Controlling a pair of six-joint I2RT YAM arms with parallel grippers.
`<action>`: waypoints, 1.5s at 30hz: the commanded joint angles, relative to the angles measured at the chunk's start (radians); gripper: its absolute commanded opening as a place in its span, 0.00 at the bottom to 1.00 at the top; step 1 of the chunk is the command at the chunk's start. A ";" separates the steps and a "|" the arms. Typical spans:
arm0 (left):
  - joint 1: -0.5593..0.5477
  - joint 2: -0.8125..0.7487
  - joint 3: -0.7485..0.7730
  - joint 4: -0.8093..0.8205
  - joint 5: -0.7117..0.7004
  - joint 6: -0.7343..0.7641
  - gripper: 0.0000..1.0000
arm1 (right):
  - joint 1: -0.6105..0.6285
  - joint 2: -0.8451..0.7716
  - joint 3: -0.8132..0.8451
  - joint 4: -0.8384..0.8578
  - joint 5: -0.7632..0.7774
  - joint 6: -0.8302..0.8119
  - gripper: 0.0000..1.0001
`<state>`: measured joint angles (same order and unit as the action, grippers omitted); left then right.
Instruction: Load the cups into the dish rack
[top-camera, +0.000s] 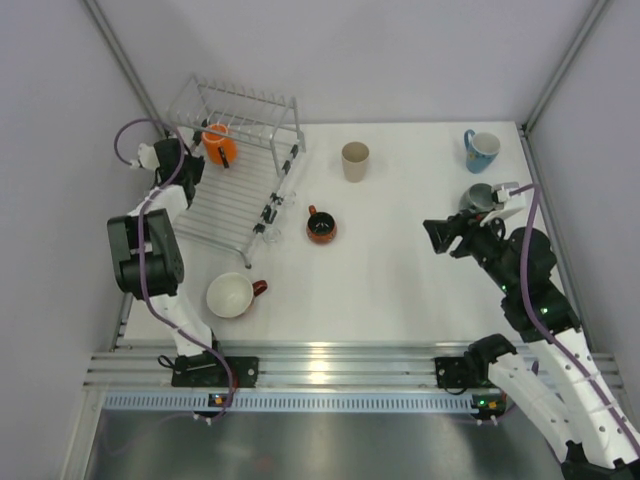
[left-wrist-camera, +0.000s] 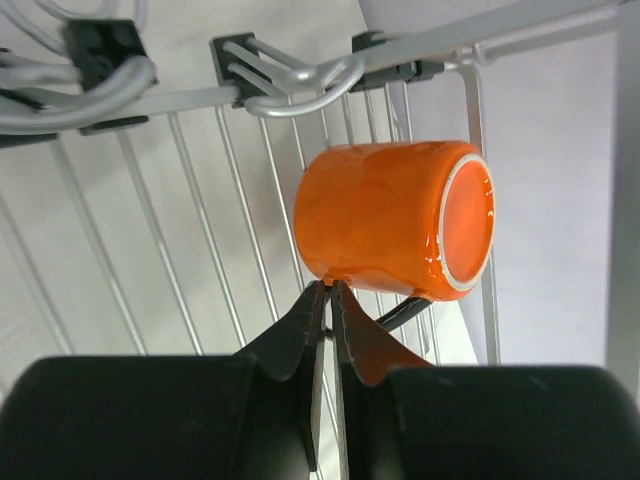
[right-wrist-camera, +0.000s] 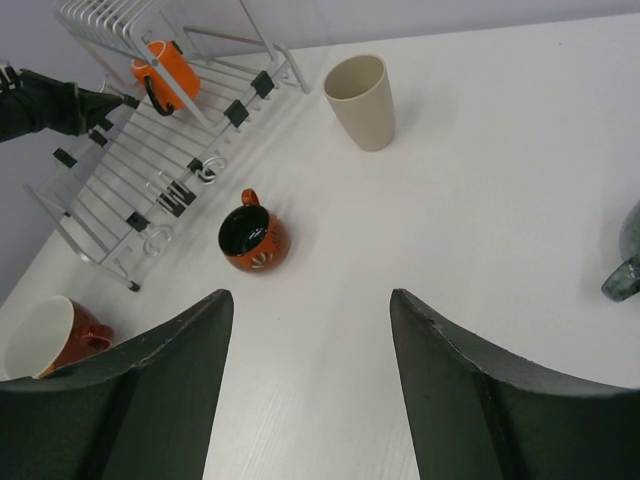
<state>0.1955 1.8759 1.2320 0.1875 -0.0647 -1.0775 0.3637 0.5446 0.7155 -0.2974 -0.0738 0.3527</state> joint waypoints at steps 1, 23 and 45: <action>0.001 -0.102 0.003 -0.117 -0.116 0.051 0.13 | 0.001 0.018 0.058 -0.020 -0.011 0.023 0.65; -0.180 -0.629 -0.154 -0.436 -0.083 0.442 0.85 | 0.001 0.256 0.225 -0.103 0.048 0.084 0.65; -0.854 -0.669 -0.173 -0.528 0.250 0.593 0.98 | -0.067 0.573 0.384 -0.261 0.277 0.135 0.65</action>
<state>-0.6559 1.2472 1.0729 -0.3344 0.1577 -0.5220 0.3420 1.0855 1.0634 -0.5724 0.1669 0.4751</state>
